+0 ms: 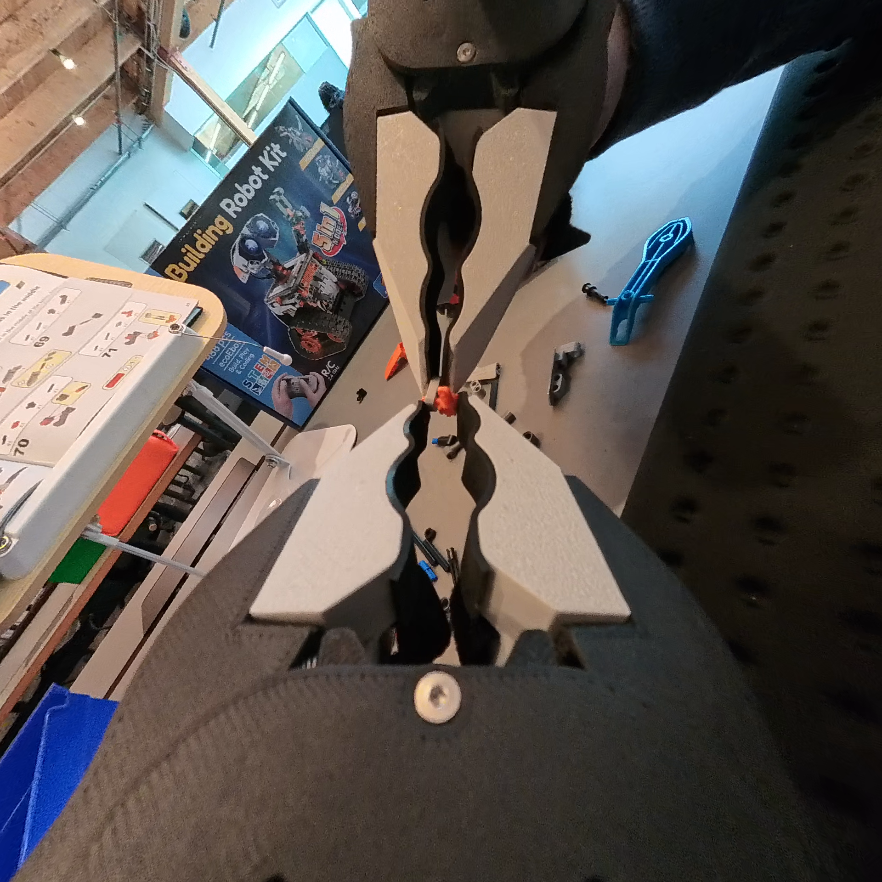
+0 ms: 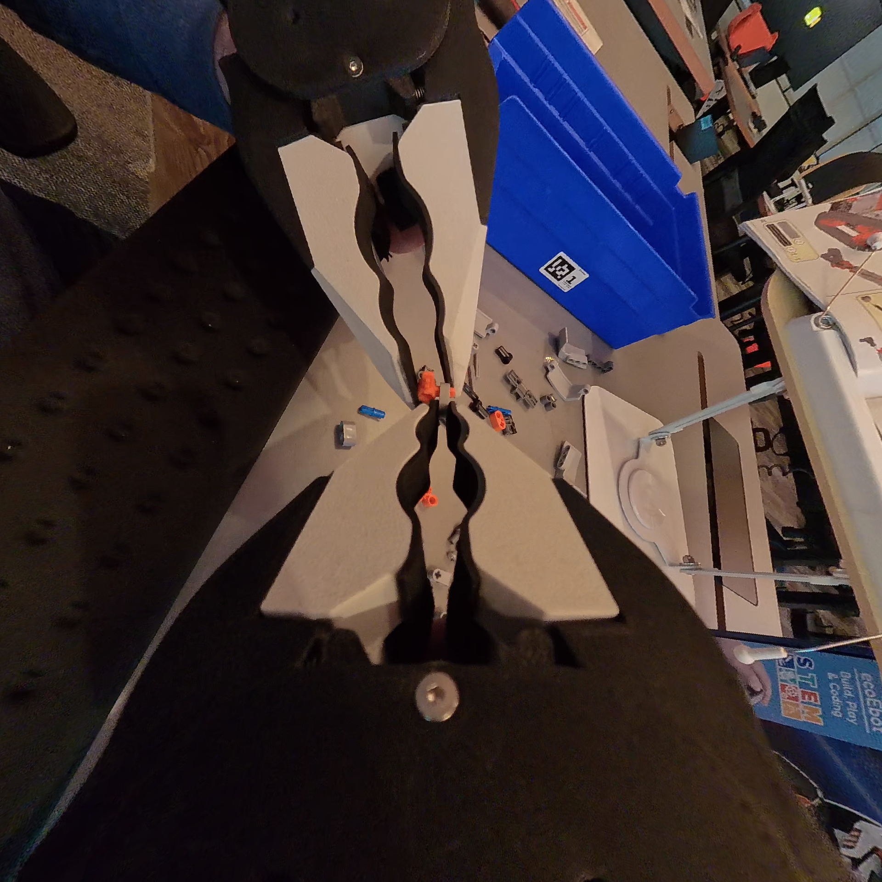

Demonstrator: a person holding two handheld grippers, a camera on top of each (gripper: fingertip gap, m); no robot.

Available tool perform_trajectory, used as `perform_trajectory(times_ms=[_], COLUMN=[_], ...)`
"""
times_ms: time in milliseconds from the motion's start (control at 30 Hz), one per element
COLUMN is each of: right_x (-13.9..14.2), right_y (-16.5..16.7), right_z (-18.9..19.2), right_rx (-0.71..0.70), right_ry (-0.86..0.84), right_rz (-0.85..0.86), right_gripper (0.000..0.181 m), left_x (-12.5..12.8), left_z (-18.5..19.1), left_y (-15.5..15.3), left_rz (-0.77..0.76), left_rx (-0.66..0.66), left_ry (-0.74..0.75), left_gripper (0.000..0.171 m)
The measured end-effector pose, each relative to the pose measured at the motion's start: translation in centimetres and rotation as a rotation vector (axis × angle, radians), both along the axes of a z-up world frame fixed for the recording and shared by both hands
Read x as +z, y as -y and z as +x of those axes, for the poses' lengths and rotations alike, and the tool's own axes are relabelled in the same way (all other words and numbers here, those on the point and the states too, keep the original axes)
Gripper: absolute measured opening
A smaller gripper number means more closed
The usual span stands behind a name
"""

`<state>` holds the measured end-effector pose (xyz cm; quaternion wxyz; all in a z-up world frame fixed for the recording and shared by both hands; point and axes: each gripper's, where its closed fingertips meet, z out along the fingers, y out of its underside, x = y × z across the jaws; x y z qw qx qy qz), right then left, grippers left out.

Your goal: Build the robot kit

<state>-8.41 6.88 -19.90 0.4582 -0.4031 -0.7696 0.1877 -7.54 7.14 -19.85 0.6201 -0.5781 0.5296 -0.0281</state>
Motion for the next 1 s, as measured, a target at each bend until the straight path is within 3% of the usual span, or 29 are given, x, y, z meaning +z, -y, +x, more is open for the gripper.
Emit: perform_trajectory(times_ms=[333,567,733,1000], right_x=[-1.4,-0.7,-1.3,-1.4], right_y=[0.3,-0.2,-0.8,-0.9], right_z=[0.4,-0.1,-0.9,-2.4], right_rx=[0.014,-0.024,-0.097,-0.157], right_ry=[0.097,0.035,0.010,-0.062], right_rz=[0.123,0.048,-0.020,-0.008], right_gripper=[0.000,0.001,0.001,0.001], left_x=[-1.3,-0.7,-2.6,-1.3], left_z=[0.3,-0.1,-1.8,-3.4], left_y=[0.2,-0.1,-0.5,-0.7], left_rz=[-0.081,-0.068,-0.124,-0.140], left_rx=[-0.017,0.000,0.111,0.198], left_ry=[-0.019,0.004,-0.081,0.065], left_gripper=[0.009,0.010,0.016,0.000])
